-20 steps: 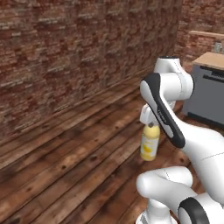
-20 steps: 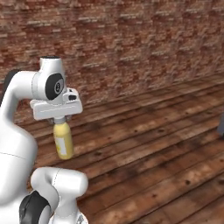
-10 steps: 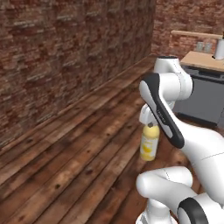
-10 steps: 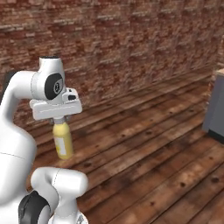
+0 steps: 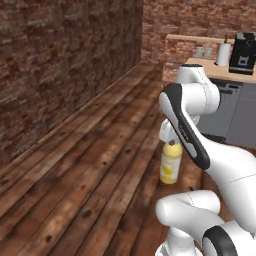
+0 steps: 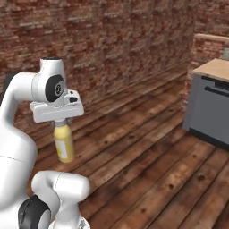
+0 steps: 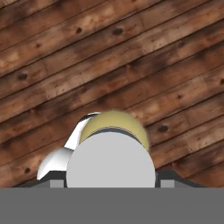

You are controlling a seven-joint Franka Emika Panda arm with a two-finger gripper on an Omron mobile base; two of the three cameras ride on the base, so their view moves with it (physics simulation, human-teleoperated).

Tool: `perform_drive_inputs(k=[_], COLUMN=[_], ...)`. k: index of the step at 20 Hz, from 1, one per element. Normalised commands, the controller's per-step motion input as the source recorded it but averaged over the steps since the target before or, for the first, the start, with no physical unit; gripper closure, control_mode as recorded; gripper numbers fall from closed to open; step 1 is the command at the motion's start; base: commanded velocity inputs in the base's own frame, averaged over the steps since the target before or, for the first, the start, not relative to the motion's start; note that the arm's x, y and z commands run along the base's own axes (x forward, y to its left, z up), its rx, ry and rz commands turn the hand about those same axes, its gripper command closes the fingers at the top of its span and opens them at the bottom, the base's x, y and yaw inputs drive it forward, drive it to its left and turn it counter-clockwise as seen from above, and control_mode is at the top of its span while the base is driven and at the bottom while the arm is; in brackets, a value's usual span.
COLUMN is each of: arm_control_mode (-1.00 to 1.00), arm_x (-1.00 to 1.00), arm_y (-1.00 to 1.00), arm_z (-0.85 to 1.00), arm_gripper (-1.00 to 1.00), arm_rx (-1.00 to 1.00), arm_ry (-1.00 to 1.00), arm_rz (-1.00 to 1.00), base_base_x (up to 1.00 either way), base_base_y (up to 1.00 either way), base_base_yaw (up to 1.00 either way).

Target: There is a wine glass and glass cup on the dining counter. Place the wine bottle next to the wine glass and the juice bottle next to the glass cup.

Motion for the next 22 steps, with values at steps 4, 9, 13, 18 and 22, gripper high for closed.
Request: perform_drive_inputs(k=[4, 9, 13, 18, 22], arm_control_mode=[1.0, 1.0, 1.0, 1.0, 1.0], arm_x=[0.0, 0.0, 0.0, 0.0, 0.0], arm_y=[0.0, 0.0, 0.0, 0.0, 0.0], arm_z=[0.0, 0.0, 0.0, 0.0, 0.0], arm_gripper=[1.0, 1.0, 1.0, 1.0, 1.0], arm_rx=[0.0, 0.0, 0.0, 0.0, 0.0], arm_ry=[0.0, 0.0, 0.0, 0.0, 0.0], arm_rz=[0.0, 0.0, 0.0, 0.0, 0.0], base_base_x=[0.52, 0.52, 0.51, 0.51, 0.6], base_base_y=[0.0, 0.0, 0.0, -0.03, 0.02], base_base_yaw=[-0.34, -0.33, -0.3, -0.29, -0.25])
